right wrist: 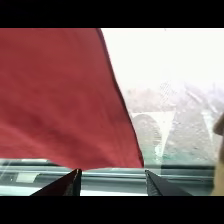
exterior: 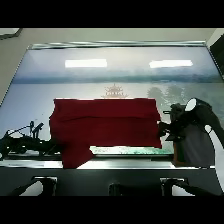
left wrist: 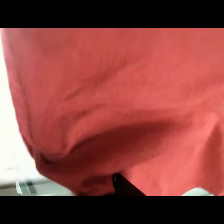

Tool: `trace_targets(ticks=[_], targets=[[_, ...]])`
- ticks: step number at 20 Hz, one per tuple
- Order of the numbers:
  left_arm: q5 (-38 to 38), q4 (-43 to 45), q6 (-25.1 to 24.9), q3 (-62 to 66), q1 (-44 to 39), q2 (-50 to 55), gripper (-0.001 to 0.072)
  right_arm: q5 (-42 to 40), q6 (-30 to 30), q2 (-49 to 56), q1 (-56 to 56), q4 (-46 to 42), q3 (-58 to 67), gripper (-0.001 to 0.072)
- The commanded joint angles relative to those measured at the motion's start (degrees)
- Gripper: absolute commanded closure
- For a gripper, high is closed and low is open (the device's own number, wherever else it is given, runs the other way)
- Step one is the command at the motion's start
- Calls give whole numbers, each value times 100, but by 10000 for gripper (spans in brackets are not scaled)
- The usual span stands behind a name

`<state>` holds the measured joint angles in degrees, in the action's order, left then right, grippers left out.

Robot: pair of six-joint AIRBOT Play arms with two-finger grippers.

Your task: Fold the shirts.

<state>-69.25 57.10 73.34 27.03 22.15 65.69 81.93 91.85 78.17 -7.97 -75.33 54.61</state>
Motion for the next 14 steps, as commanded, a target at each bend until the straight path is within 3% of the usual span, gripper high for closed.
trace_targets(ticks=[1, 8, 9, 10, 11, 12, 14], targets=[[98, -11, -15, 20, -2, -26, 679, -704, -55, -153, 0, 195, -678, 203], [31, -17, -247, 20, 0, -50, 679, -1237, 4, -153, 0, 470, -1152, 211], [31, -17, -245, 20, 0, -50, 679, -1279, 9, -153, 0, 470, -1193, 239], [31, -17, -245, 20, 0, -50, 678, -1296, 42, -153, 0, 470, -1209, 356], [31, -13, -247, 20, 0, -50, 679, -1318, 146, -153, 0, 472, -1207, 600], [28, -15, -247, 33, 4, -50, 679, -1311, 234, -155, 0, 487, -1202, 673], [-114, -13, -358, 273, 4, -76, 680, -1292, -94, -232, 0, 575, -1113, 674]])
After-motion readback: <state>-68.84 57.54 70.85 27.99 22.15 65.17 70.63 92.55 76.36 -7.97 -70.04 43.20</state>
